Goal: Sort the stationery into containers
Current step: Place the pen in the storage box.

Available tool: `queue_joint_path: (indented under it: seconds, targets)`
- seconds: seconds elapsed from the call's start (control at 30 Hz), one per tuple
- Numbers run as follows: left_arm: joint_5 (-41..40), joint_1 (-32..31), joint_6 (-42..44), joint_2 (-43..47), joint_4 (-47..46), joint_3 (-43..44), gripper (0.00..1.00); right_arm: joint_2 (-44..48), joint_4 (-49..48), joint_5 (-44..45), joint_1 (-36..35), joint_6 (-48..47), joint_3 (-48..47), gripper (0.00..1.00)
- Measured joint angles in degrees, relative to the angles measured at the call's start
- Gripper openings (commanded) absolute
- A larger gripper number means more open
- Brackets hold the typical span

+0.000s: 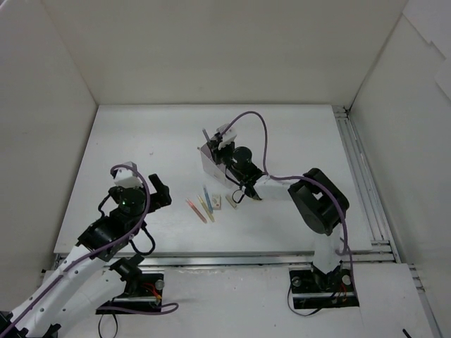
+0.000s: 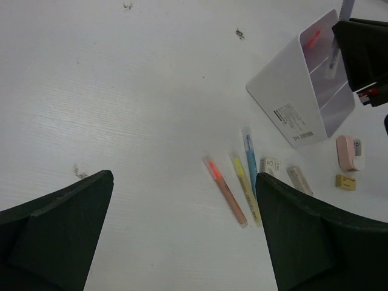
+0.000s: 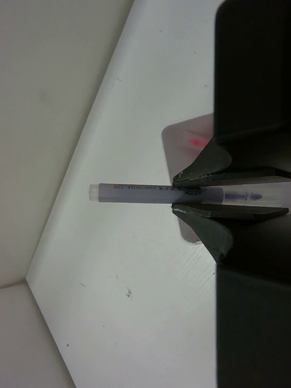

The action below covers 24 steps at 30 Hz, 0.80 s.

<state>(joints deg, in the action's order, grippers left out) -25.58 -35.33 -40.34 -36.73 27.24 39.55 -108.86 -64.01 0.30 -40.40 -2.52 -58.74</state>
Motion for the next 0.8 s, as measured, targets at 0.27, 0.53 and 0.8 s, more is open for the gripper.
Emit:
queue_joint_path:
  seconds: [0.27, 0.53, 0.8]
  targets:
    - [-0.02, 0.07, -1.92, -0.98, 2.21, 0.00, 1.00, -6.71, -7.76, 0.72, 0.39, -0.39, -0.13, 0.00]
    - [0.02, 0.07, -2.60, -1.88, 2.54, 0.00, 1.00, -6.99, -9.07, -0.20, 0.74, 0.98, -0.02, 0.00]
    - [0.04, 0.07, -3.19, -1.90, 2.51, 0.00, 1.00, -6.19, -8.79, -4.04, 2.19, 4.81, 0.63, 0.00]
